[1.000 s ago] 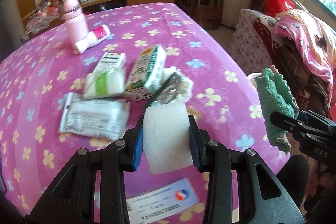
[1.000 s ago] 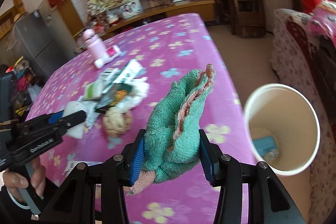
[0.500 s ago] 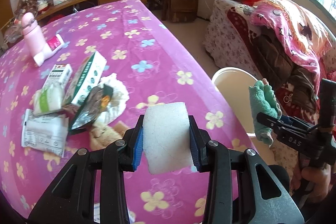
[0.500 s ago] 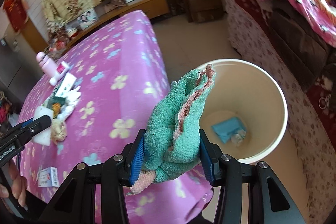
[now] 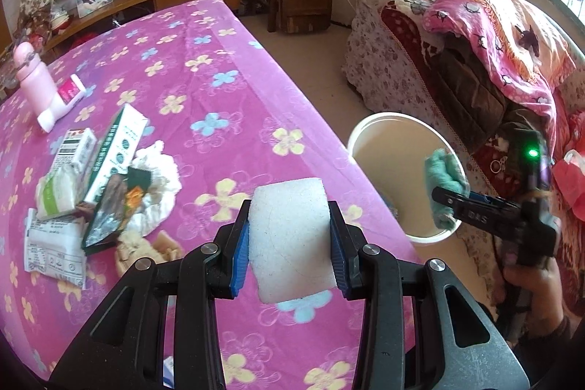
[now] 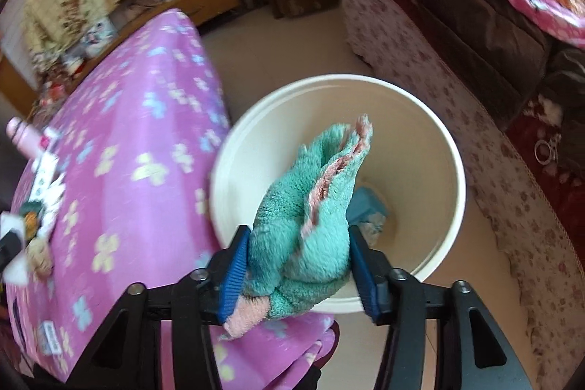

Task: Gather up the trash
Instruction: 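Carry sponge and towel to the white bin and open both tools over it, then move both open tools back over the remaining trash on the table, then grasp the green snack wrapper with the right tool while the left tool grasps the white wrapper, then lift both held wrappers off the table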

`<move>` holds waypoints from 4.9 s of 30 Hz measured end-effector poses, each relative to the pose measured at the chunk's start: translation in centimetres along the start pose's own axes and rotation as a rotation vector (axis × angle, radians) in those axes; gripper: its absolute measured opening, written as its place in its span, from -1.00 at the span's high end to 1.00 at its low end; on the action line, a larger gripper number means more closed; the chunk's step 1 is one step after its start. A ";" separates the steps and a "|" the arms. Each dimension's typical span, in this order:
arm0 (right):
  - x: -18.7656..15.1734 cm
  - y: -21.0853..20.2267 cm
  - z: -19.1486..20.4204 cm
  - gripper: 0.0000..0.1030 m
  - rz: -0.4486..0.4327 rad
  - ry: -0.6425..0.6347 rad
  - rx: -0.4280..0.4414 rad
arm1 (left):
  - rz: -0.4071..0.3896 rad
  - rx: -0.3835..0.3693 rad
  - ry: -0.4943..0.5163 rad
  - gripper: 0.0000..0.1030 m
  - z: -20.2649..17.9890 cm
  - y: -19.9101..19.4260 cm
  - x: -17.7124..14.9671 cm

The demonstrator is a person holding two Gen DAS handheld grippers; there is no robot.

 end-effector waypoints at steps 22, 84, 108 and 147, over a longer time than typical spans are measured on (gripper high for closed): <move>-2.2 -2.0 -5.6 -0.12 -0.012 0.131 0.052 | 0.095 -0.246 -0.008 0.12 -10.1 7.9 4.1; -7.3 -3.4 31.2 -0.55 -0.032 -0.534 0.174 | -0.049 0.182 -0.431 -0.28 29.8 -6.0 -11.2; -3.0 2.1 35.9 0.20 0.075 -0.308 0.347 | -0.018 0.092 -0.423 -0.28 32.4 -1.7 -7.4; -7.2 -5.0 35.7 0.62 -0.018 -0.455 0.474 | -0.026 0.019 -0.451 0.62 31.4 -7.5 -14.7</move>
Point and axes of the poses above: each gripper's, at about its wrist camera, not at the fingertips, and y roughly the way its jaws point, z to its left, x to its top, the point moved 2 cm from there along y, roughly the way its jaws point, and after that the axes turned 2 degrees about z, right-handed, at the moved point
